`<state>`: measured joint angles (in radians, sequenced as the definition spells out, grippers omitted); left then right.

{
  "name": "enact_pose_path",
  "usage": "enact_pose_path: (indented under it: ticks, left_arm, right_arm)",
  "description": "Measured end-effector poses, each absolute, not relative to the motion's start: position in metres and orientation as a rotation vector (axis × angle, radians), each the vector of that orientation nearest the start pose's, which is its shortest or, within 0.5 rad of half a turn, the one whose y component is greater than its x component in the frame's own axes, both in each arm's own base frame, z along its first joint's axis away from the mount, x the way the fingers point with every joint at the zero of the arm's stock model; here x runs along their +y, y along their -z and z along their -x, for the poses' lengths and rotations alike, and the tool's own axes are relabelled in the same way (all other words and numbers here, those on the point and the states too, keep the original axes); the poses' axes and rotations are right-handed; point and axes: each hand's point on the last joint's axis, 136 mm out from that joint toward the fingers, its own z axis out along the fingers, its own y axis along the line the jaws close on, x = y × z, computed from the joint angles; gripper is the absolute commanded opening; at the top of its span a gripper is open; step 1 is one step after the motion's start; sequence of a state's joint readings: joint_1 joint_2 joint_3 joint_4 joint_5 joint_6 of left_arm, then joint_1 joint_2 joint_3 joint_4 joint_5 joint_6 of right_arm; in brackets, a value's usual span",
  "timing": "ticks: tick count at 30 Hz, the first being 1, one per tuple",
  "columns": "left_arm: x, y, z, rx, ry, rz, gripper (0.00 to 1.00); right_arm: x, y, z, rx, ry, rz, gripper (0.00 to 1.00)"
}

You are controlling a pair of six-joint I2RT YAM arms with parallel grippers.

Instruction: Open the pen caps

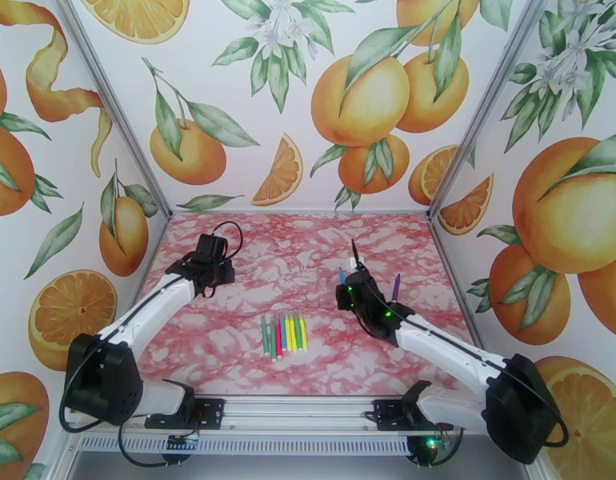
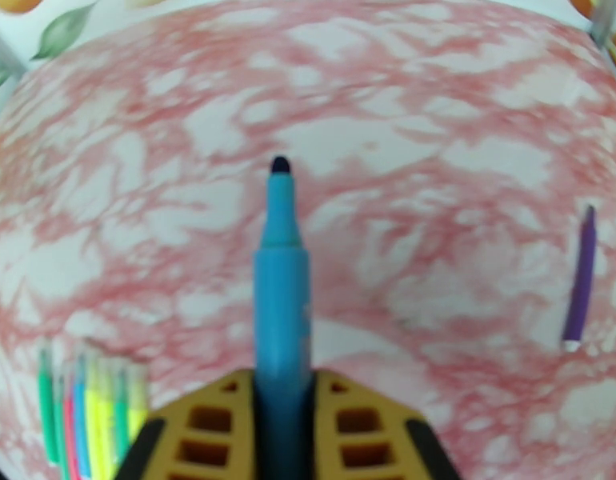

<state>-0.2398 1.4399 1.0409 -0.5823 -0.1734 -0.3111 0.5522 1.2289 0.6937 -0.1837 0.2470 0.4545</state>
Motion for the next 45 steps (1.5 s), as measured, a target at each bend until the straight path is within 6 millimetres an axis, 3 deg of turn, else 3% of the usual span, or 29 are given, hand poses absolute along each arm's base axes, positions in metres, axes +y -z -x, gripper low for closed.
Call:
enact_pose_path:
  ticks: [6,15,21,30,37,45]
  left_arm:
    - [-0.039,-0.106,-0.377,2.604,-0.069,0.181,0.0]
    - [-0.029,-0.073,-0.387,2.706,-0.078,0.183,0.0]
    - [-0.022,-0.066,-0.39,2.729,-0.073,0.197,0.0]
    - [-0.005,-0.062,-0.395,2.74,-0.094,0.23,0.0]
    - [-0.001,-0.042,-0.39,2.804,-0.101,0.234,0.0]
    - [0.0,-0.036,-0.389,2.826,-0.117,0.236,0.0]
  right_arm:
    - [0.111,-0.123,-0.345,2.312,-0.134,-0.124,0.0]
    - [0.073,-0.098,-0.361,2.399,0.05,-0.209,0.0]
    - [0.053,-0.073,-0.364,2.479,0.137,-0.262,0.0]
    - [0.028,-0.07,-0.375,2.514,0.238,-0.301,0.0]
    - [0.008,-0.051,-0.377,2.6,0.297,-0.33,0.0]
    - [-0.007,-0.028,-0.377,2.692,0.338,-0.344,0.01]
